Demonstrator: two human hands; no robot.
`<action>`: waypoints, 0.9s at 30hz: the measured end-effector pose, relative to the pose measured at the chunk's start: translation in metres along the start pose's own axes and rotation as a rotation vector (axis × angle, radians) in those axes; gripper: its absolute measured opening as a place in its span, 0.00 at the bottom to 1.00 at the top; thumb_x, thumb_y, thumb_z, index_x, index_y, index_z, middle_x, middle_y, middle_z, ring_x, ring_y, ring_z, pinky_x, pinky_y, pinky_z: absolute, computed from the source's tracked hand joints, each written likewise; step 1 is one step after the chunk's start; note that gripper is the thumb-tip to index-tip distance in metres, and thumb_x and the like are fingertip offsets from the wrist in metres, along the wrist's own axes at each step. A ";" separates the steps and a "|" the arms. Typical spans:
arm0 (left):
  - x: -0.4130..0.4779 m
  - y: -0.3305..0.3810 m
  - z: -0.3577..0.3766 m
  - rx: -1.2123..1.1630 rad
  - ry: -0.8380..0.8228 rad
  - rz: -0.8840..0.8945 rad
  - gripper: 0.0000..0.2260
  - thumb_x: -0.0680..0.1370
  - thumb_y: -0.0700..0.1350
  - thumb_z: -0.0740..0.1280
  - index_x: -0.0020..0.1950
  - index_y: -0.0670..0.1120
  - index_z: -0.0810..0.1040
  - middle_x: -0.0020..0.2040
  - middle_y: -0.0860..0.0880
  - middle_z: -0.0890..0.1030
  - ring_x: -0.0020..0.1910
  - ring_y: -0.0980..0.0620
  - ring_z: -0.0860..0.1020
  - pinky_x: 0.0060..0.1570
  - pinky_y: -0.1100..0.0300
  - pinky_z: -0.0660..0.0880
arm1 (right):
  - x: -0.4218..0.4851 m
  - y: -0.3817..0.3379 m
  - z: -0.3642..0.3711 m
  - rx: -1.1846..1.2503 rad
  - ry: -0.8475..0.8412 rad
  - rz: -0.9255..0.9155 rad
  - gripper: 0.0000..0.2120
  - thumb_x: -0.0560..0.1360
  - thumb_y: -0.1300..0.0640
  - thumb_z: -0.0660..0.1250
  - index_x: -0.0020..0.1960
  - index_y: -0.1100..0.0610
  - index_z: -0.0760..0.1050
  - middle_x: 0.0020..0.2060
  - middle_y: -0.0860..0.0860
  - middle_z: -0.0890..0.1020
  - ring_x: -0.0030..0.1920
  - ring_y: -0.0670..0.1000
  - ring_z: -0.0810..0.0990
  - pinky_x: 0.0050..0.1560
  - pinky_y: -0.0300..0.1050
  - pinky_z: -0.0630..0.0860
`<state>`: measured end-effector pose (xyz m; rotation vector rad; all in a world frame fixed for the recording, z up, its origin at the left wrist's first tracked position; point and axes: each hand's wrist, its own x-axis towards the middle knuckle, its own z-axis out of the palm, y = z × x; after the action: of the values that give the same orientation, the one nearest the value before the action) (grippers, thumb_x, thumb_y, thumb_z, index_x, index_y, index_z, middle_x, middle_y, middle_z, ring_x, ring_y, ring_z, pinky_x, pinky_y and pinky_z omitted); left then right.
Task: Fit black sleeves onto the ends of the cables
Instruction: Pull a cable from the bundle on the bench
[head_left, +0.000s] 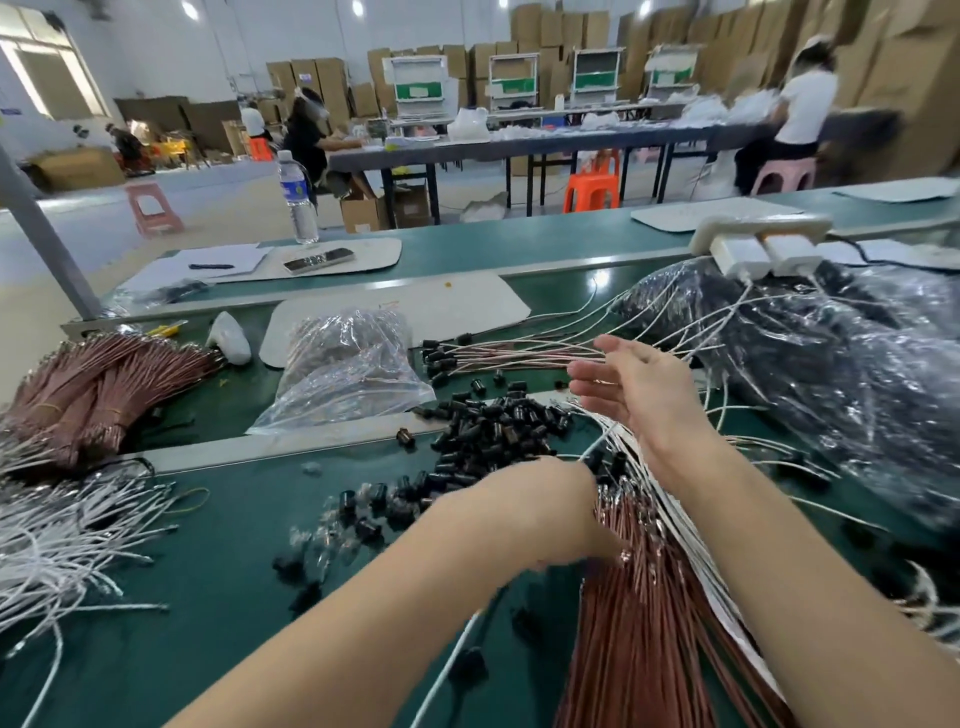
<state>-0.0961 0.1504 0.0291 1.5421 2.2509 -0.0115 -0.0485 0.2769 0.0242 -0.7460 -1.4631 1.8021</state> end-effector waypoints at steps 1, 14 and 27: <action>0.002 0.008 0.005 0.024 -0.004 -0.017 0.23 0.81 0.58 0.66 0.34 0.43 0.72 0.29 0.48 0.74 0.27 0.49 0.73 0.35 0.58 0.73 | -0.003 0.002 0.000 -0.010 0.006 -0.002 0.10 0.85 0.63 0.56 0.58 0.56 0.75 0.36 0.52 0.87 0.34 0.49 0.85 0.33 0.38 0.81; -0.002 -0.001 0.025 -0.495 0.031 -0.054 0.16 0.85 0.54 0.59 0.55 0.41 0.75 0.43 0.44 0.83 0.33 0.48 0.77 0.35 0.59 0.75 | -0.015 -0.003 -0.005 -0.207 0.052 -0.130 0.10 0.84 0.59 0.57 0.62 0.52 0.73 0.46 0.52 0.85 0.39 0.48 0.82 0.35 0.39 0.78; -0.060 -0.111 0.017 -1.754 1.150 -0.175 0.09 0.85 0.46 0.60 0.52 0.44 0.78 0.37 0.51 0.82 0.31 0.55 0.78 0.29 0.62 0.75 | -0.019 0.050 0.013 -1.134 -0.046 -0.371 0.10 0.83 0.54 0.63 0.58 0.54 0.81 0.51 0.49 0.84 0.46 0.48 0.81 0.48 0.44 0.79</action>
<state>-0.1718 0.0496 0.0094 0.2024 1.5806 2.4281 -0.0552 0.2474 -0.0222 -0.8422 -2.4460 0.5996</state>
